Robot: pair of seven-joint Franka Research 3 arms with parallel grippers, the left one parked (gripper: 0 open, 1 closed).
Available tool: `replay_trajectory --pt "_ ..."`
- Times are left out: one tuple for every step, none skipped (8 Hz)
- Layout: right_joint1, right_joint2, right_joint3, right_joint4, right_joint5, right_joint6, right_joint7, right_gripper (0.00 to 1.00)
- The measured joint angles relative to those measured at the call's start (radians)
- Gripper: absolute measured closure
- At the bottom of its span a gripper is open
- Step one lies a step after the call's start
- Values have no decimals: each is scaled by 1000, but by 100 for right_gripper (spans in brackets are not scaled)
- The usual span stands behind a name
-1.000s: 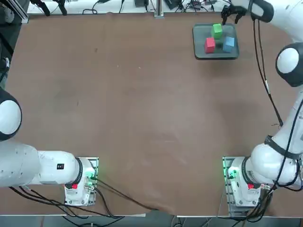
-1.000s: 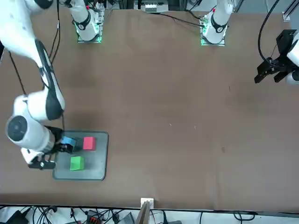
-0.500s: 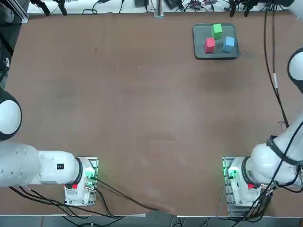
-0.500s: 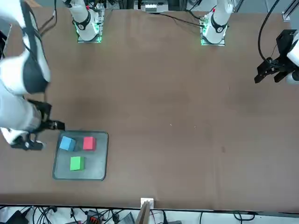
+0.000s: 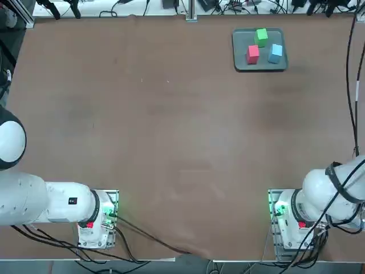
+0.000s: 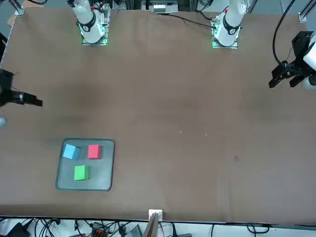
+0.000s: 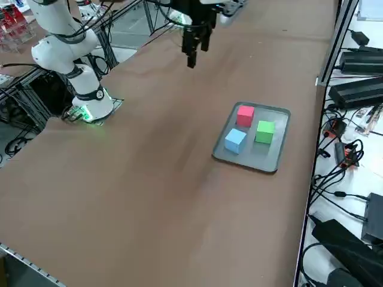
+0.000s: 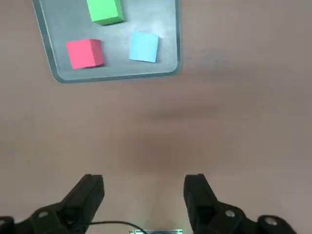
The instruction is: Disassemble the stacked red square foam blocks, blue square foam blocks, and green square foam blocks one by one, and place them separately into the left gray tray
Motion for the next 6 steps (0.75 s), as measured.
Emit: replay_trajectory --pt "38 -20 -68 -18 28 11 -17 0" --pt "115 -52 -160 -62 60 54 -23 0" --pt "203 -95 -237 -134 82 128 -23 0" --pt "276 -150 -280 -223 85 210 -23 0" --pt "325 -222 -294 -324 84 291 -23 0" --pt "363 -311 -297 -435 83 365 -23 0"
